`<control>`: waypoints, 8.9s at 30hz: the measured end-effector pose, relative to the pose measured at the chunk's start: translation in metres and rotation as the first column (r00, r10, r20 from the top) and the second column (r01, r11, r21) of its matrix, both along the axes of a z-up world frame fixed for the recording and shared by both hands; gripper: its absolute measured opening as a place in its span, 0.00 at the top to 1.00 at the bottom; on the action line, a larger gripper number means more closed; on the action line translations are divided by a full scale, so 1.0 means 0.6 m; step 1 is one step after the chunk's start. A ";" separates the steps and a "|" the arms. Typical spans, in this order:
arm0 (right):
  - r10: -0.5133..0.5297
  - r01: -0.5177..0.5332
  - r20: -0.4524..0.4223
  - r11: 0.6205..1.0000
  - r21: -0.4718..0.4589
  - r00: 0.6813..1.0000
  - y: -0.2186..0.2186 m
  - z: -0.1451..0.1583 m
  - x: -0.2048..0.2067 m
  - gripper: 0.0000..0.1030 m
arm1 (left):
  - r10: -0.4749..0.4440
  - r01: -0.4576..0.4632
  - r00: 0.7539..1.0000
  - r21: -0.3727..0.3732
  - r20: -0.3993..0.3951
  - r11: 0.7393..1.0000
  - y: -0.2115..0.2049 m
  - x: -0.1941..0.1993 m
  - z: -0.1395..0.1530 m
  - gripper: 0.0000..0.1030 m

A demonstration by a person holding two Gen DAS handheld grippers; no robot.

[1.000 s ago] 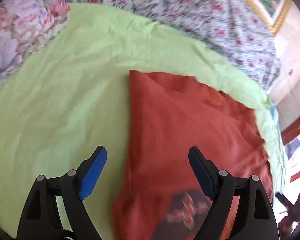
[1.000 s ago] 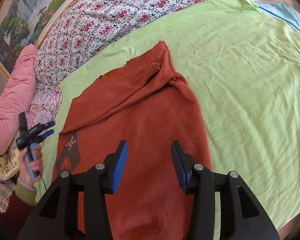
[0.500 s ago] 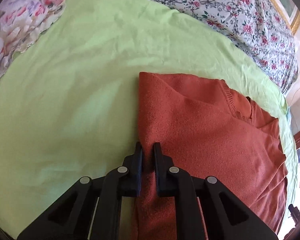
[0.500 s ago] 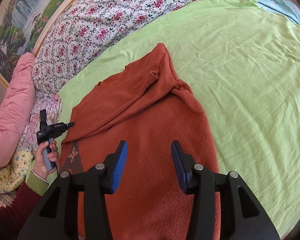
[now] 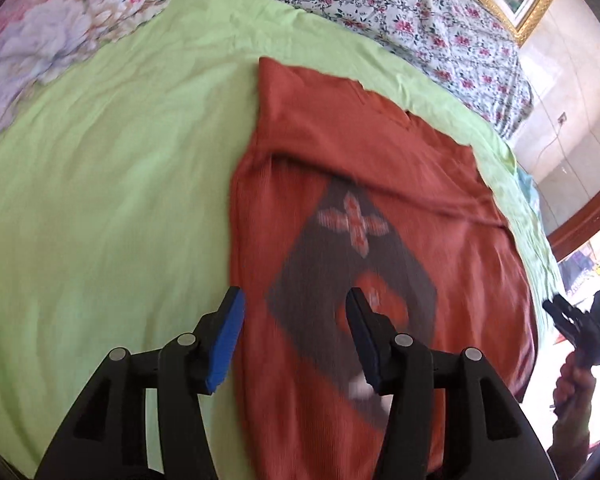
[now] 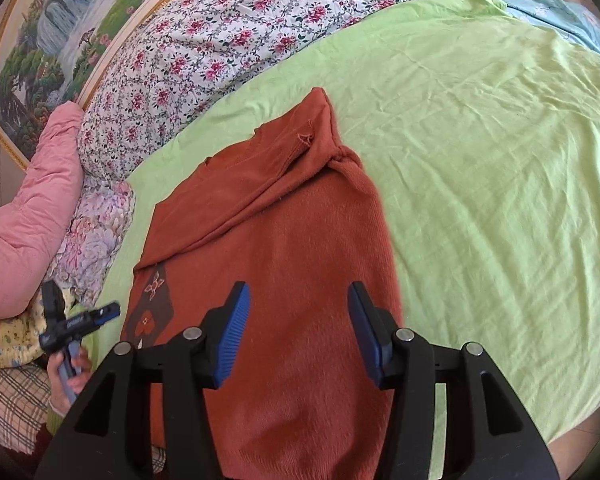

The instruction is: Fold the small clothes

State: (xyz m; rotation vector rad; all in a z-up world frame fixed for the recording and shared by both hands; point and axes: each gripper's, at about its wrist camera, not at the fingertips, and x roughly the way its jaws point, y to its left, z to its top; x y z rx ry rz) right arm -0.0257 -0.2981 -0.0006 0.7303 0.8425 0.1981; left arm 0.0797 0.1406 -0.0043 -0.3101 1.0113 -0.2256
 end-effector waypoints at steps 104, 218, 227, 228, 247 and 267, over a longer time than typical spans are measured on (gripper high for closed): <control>0.454 -0.434 0.110 0.886 -0.164 0.884 0.092 -0.001 0.378 0.69 | -0.305 0.299 0.948 0.075 0.089 0.951 -0.227 0.253 -0.015 0.71; 0.358 -0.347 0.009 0.898 0.271 0.934 0.109 -0.051 0.448 0.51 | -0.151 0.185 0.960 -0.127 0.237 0.974 -0.429 0.197 -0.005 0.96; 0.402 -0.390 -0.006 0.891 0.234 0.915 0.152 -0.055 0.539 0.86 | -0.203 0.226 0.946 -0.066 0.255 0.972 -0.453 0.189 0.021 0.96; 0.397 -0.392 0.025 0.893 0.221 0.918 0.142 -0.039 0.537 0.86 | -0.223 0.249 0.936 -0.066 0.271 0.966 -0.466 0.190 0.034 0.96; 0.248 -0.247 -0.007 0.967 0.063 0.969 -0.090 -0.080 0.483 0.87 | -0.390 0.409 0.903 -0.082 0.180 0.909 -0.684 0.227 -0.024 0.93; 0.120 -0.120 0.020 0.993 0.007 0.993 -0.110 -0.033 0.359 0.79 | -0.368 0.381 0.917 -0.070 0.151 0.922 -0.541 0.164 0.015 0.68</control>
